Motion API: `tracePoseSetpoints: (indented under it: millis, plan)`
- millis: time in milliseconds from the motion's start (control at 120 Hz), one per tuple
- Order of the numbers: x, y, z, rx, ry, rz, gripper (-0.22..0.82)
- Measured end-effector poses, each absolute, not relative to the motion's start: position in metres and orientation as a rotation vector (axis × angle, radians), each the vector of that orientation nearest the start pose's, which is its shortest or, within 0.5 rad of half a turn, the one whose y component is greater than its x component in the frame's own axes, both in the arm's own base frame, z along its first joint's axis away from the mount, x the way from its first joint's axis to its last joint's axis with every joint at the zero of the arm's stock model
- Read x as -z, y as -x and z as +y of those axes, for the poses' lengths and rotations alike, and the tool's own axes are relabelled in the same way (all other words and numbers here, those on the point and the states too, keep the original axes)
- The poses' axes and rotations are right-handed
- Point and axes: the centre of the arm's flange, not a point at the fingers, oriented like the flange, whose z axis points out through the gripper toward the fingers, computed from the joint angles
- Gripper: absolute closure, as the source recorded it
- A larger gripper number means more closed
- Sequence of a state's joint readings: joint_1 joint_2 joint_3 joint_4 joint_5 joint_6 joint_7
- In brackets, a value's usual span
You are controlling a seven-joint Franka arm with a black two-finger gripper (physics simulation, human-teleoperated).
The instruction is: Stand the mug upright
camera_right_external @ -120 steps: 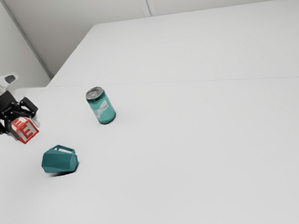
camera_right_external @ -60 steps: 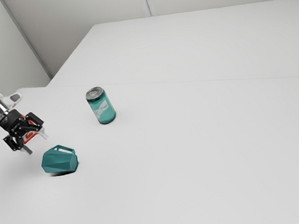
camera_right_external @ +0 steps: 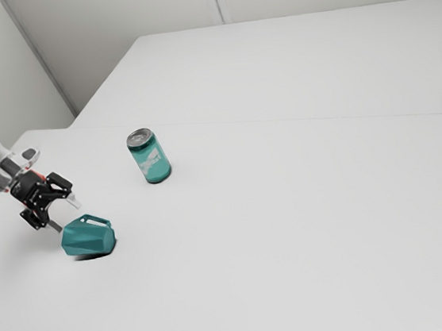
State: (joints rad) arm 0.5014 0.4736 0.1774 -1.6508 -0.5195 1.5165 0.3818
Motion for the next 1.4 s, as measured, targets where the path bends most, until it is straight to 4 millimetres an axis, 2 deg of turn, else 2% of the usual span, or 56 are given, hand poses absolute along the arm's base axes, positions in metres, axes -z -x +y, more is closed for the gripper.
tracePoseSetpoints:
  millis: [208,350,558,592,733,867,1008,1150,1308,1400]
  plan:
    - [-0.312,-0.515,0.325,0.332,-2.345,0.521,0.00]
    - [-0.294,-0.508,0.323,0.323,-2.266,0.548,0.00]
    - [-0.286,-0.506,0.318,0.310,-2.216,0.552,0.01]
    - [-0.286,-0.506,0.317,0.311,-2.212,0.551,0.07]
    - [-0.286,-0.505,0.317,0.311,-2.209,0.546,0.44]
    - [-0.287,-0.506,0.316,0.310,-2.210,0.539,0.63]
    - [-0.294,-0.511,0.312,0.303,-2.217,0.528,0.71]
    - [-0.312,-0.521,0.302,0.285,-2.238,0.504,0.76]
    - [-0.332,-0.535,0.277,0.298,-2.287,0.464,0.77]
    - [-0.348,-0.546,0.250,0.321,-2.373,0.413,0.78]
